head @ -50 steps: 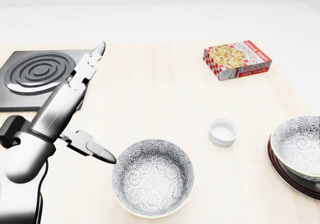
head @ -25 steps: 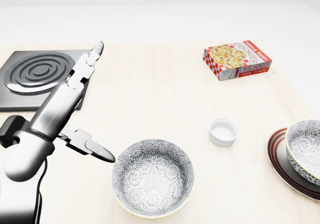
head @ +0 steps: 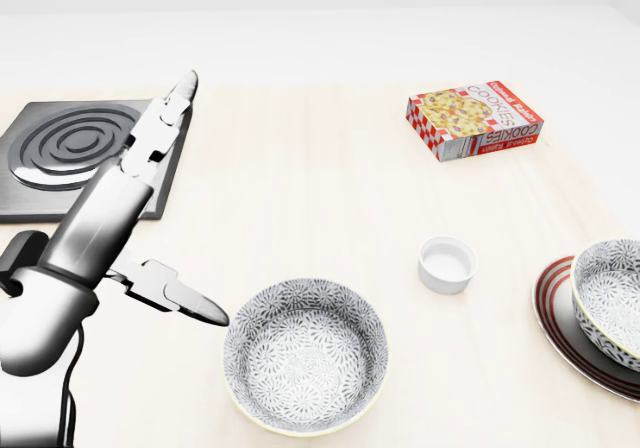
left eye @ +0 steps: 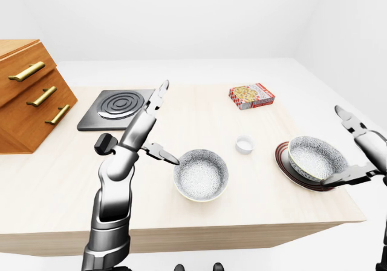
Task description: Pick the akita bowl from table center and place it on the plate.
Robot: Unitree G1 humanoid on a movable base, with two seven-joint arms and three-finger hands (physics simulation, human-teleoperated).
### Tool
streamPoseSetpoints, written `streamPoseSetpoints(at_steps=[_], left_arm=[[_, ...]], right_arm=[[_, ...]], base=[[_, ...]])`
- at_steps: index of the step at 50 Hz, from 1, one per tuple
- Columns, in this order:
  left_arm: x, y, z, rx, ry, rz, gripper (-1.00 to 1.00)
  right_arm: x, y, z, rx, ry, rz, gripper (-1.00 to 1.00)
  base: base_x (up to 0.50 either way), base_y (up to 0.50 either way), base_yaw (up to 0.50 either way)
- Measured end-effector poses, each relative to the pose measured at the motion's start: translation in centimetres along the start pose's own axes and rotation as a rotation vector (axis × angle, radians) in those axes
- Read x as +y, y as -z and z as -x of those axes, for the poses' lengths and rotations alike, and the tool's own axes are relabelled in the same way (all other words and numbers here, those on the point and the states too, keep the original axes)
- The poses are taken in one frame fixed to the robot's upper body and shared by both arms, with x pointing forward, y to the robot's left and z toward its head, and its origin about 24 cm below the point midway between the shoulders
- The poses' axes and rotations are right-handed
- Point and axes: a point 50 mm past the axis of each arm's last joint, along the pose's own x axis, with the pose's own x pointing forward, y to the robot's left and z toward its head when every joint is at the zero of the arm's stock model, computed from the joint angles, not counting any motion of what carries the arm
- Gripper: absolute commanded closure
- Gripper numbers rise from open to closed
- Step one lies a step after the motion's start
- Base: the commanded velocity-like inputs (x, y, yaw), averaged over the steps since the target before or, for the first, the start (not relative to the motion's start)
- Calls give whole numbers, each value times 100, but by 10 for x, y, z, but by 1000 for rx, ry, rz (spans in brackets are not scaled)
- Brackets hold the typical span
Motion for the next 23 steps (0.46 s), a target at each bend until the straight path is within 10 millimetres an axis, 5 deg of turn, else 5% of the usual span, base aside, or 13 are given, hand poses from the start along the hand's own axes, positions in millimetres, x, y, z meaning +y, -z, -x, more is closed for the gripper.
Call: streamPoseSetpoints(at_steps=[9, 23], left_arm=[[8, -9, 5, -64, -51, 63, -100], [14, -15, 13, -124, -107, 149, -100]], right_arm=[[-9, -64, 25, -354, 103, -65, -100], [3, -119, 46, -696, 174, -225, -100]], base=[[0, 0, 0], [0, 0, 0]])
